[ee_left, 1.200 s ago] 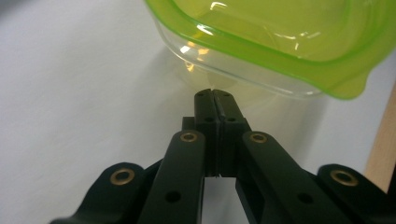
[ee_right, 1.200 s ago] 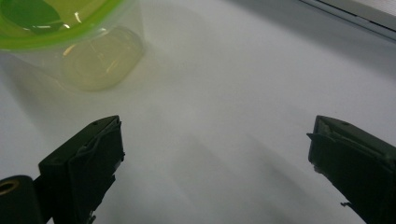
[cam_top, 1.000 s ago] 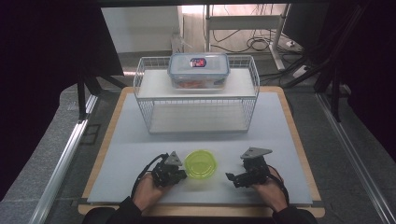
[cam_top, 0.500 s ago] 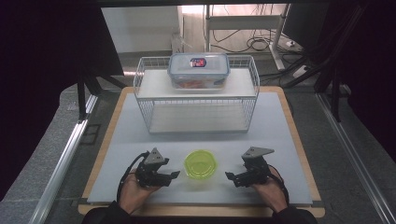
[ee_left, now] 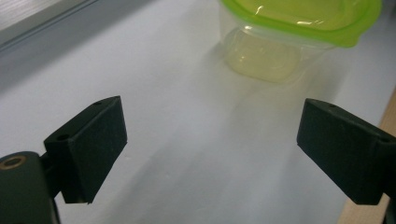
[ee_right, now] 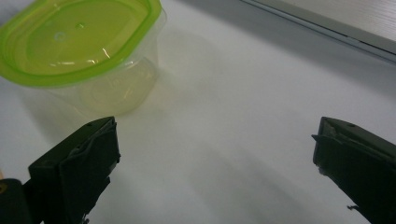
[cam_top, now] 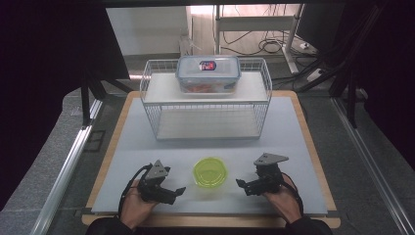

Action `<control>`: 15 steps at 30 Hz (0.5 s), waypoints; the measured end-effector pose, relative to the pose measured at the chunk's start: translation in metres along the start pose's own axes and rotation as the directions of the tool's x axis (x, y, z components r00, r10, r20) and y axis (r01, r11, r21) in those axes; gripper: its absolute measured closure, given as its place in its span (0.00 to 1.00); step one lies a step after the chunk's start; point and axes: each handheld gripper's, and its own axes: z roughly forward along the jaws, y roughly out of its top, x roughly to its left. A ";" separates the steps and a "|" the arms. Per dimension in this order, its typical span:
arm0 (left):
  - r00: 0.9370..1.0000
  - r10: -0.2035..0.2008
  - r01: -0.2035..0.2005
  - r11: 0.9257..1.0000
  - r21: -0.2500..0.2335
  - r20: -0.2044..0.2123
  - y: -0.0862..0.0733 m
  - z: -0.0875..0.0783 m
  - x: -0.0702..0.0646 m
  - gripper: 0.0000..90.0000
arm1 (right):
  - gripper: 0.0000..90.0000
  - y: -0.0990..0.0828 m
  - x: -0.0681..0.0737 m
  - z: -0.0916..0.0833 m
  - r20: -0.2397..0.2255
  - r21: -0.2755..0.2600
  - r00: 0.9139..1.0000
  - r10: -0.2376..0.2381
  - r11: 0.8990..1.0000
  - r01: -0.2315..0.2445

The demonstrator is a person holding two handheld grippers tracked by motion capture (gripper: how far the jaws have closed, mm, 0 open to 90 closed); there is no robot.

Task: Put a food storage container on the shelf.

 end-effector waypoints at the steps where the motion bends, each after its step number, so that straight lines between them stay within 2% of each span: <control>1: 1.000 -0.003 0.003 1.000 0.003 -0.005 -0.001 0.001 0.002 0.09 | 0.00 0.000 0.000 0.000 0.003 -0.006 1.000 -0.002 1.000 0.002; 2: 1.000 -0.002 0.002 1.000 -0.001 -0.025 -0.003 0.000 0.004 0.09 | 0.00 0.002 0.001 0.000 0.008 -0.014 1.000 0.005 1.000 -0.005; 8: 0.999 0.011 -0.013 0.999 -0.037 -0.046 -0.003 -0.003 0.005 0.07 | 0.00 0.009 0.001 -0.001 -0.024 -0.023 0.999 0.048 0.999 -0.048; 11: 0.998 0.025 -0.026 0.999 -0.019 -0.055 -0.003 -0.001 0.005 0.07 | 0.00 0.014 0.002 0.000 -0.047 -0.010 0.997 0.066 0.998 -0.067; 13: 0.999 0.023 -0.023 1.000 -0.004 -0.045 -0.003 0.000 0.005 0.08 | 0.01 0.017 0.004 0.002 -0.059 0.005 0.995 0.075 0.997 -0.074; 15: 0.999 0.028 -0.028 1.000 0.015 -0.043 -0.004 0.002 0.004 0.09 | 0.05 0.020 0.005 0.004 -0.066 0.030 0.995 0.077 0.997 -0.075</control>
